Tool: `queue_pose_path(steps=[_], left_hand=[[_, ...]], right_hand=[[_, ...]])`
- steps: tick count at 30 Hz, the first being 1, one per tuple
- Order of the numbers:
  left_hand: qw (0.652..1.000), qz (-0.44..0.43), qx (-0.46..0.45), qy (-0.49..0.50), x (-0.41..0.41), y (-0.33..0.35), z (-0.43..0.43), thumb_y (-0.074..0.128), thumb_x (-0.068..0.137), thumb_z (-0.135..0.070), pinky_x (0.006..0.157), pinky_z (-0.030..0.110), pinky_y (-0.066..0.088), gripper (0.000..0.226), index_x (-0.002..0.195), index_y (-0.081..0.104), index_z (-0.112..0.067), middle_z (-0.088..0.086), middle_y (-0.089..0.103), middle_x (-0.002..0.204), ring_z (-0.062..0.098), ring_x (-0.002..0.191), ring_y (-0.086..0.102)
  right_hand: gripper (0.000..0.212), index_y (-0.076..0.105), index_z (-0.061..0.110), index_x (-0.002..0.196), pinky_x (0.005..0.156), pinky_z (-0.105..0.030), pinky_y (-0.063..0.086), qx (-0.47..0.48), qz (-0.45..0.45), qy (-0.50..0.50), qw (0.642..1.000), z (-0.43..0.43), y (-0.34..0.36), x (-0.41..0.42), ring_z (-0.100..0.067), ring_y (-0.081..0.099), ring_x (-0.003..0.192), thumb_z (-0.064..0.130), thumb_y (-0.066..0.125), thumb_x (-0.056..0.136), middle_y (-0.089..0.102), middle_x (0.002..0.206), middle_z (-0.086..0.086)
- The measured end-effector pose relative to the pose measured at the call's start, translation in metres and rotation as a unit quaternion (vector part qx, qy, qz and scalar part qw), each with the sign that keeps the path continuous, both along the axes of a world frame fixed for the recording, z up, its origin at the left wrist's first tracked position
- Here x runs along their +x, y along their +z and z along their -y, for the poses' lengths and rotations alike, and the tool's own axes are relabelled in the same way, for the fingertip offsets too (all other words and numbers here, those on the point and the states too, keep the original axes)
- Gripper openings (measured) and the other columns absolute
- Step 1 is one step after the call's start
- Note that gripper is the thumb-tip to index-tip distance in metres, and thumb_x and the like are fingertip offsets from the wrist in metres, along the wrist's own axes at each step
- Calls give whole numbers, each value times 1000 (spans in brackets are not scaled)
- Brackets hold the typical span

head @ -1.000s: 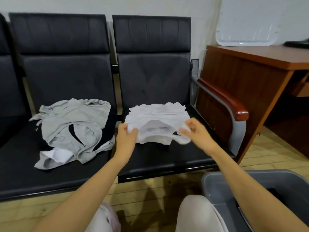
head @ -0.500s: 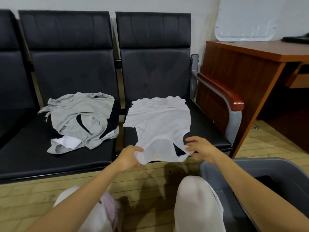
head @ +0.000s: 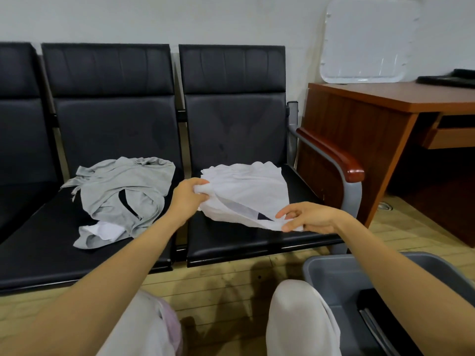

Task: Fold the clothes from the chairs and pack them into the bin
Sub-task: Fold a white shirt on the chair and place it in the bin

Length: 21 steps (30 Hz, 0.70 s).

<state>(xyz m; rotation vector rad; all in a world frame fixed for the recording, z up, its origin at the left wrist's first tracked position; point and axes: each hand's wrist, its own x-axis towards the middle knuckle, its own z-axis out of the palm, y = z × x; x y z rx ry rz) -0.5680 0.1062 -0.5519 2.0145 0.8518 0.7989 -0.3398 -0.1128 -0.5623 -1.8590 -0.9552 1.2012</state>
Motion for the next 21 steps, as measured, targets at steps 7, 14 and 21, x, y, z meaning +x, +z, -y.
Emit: queue_pose_path(steps=[7,14,21], left_hand=[[989,-67,132,2,19,38,-27,68,84,-11,79,26,40,22,105,69,-8,8,63,107,22,100,57],[993,88,80,10,39,126,-24,63,89,-12,69,24,43,11,99,69,-9,4,65,99,23,96,60],[989,140,42,-35,24,181,-13,70,82,-4,92,38,52,34,111,61,-20,4,57,116,22,104,57]], right_hand=[[32,62,9,100,74,-29,47,65,287,-147,944,-31,34,21,-23,57,91,2,77,73,61,110,-14],[21,63,14,80,67,-28,47,257,201,-247,913,-63,143,26,-23,56,86,-5,72,77,59,88,-7],[30,63,13,96,81,-30,53,392,123,-248,877,-56,202,6,-22,58,98,-14,57,84,59,99,-3]])
